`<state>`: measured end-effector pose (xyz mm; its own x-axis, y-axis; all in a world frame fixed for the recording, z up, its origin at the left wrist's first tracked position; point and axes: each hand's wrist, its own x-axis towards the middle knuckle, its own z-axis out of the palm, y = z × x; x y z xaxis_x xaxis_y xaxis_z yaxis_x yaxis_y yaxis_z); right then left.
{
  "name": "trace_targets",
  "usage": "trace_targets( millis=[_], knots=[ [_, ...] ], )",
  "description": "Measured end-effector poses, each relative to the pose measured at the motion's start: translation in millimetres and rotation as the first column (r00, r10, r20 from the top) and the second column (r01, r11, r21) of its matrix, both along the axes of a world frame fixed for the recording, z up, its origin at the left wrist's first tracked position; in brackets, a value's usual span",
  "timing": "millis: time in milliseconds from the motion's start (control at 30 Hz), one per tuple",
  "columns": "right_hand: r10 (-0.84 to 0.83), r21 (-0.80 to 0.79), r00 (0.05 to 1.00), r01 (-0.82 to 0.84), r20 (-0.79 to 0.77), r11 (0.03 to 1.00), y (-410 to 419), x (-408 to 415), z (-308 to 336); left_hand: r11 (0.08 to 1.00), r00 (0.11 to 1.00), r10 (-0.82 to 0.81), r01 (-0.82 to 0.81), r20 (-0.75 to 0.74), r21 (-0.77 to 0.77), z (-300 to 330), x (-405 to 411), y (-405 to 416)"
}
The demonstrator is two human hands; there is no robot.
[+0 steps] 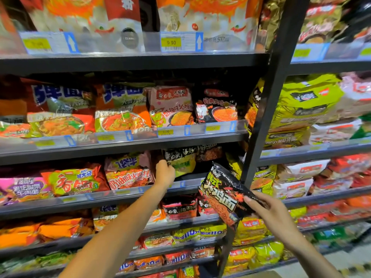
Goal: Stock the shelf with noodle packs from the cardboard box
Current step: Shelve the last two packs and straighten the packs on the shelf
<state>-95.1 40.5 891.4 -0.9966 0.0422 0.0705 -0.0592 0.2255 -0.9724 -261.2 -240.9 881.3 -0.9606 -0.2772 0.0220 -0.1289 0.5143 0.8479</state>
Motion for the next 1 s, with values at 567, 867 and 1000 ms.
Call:
trace_targets(
  millis=[567,867,1000],
  knots=[
    [-0.122,0.449,0.965,0.218,-0.232,0.866,-38.6,-134.9,47.0,0.897,0.879,-0.427,0.382,-0.211,-0.224,-35.8,81.4,-5.7],
    [-0.494,0.248,0.861,0.509,-0.122,0.824,-61.8,-176.3,32.6,0.807,0.821,-0.557,0.499,-0.127,-0.315,-37.6,79.7,-22.8],
    [-0.572,0.201,0.82,0.555,0.033,0.807,-71.7,-198.2,34.2,0.788,0.803,-0.584,0.526,-0.12,-0.32,-35.0,75.5,-23.6]
  ],
)
